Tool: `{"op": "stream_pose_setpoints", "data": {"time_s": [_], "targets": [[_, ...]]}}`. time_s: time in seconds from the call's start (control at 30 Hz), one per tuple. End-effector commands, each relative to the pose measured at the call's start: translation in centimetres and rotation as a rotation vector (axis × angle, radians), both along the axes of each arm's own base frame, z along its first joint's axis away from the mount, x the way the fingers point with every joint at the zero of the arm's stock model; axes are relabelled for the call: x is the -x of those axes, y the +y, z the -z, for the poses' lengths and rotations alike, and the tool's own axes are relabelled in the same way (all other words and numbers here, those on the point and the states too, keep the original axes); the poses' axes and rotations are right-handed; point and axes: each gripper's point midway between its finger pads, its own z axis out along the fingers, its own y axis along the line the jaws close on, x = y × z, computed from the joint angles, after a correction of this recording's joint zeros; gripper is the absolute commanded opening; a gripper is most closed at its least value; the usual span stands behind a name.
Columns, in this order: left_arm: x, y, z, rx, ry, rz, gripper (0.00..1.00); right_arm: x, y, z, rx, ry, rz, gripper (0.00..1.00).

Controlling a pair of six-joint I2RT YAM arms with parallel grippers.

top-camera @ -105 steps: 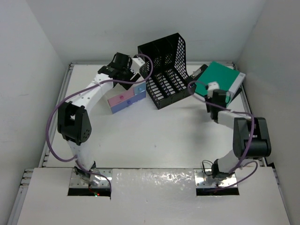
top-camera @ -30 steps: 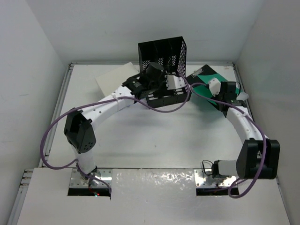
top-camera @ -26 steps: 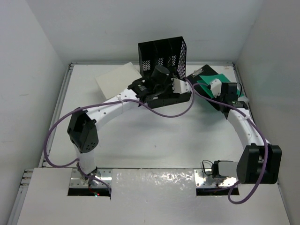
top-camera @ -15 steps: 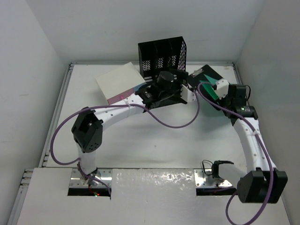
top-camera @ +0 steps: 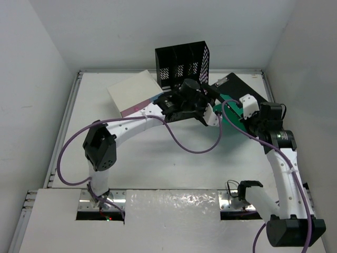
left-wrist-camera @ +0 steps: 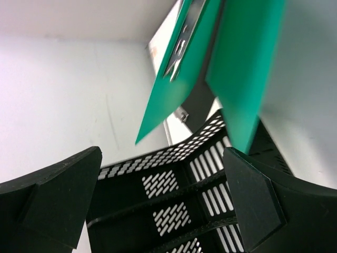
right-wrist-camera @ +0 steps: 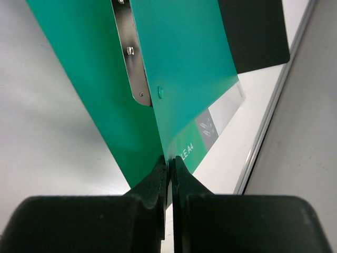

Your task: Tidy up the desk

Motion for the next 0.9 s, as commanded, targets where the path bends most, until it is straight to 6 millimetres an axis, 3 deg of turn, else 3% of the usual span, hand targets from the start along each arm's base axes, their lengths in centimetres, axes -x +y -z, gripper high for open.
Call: {"op": "stream_pose_setpoints", "data": {"time_s": [0.0, 0.1, 0.2, 0.3, 0.33, 0.47, 0.57, 0.77, 0.87], "targets": [[3.4, -1.3, -1.1, -0.050, 0.024, 0.138, 1.00, -0.1, 1.6, -1.8, -0.070, -0.032, -0.032, 0.00], [5.4, 0.0, 0.3, -0.194, 0.036, 0.209, 1.00, -0.6, 1.4, -3.4, -0.065, -0.067, -0.022, 0.00], [7.2, 0.8, 0.3, -0.232, 0.079, 0.236, 1.00, -1.5, 1.3, -4.9, -0.076, -0.093, -0.001, 0.00], [6.9, -0.5, -0.3, -0.141, 0.107, 0.139, 1.00, -2.0, 1.8, -5.8, -0.107, -0.105, -0.006, 0.00], [5.7, -0.8, -0.1, -0.101, 0.091, 0.052, 1.00, -2.1, 2.0, -6.0, -0.115, -0.107, -0.010, 0.00], [4.6, -1.8, -0.7, -0.008, 0.024, -0.081, 1.00, -1.9, 2.1, -5.9, -0.125, -0.100, -0.007, 0.00], [3.1, -2.4, -3.0, 0.115, -0.032, -0.187, 1.00, -1.5, 2.6, -5.7, -0.148, -0.090, -0.019, 0.00], [1.9, -3.8, -5.9, 0.278, -0.199, -0.234, 1.00, -0.5, 3.7, -5.5, -0.189, -0.068, -0.066, 0.00], [2.1, -4.5, -5.5, 0.264, -0.197, -0.202, 1.00, -0.1, 3.8, -5.2, -0.193, -0.061, -0.070, 0.00]]}}
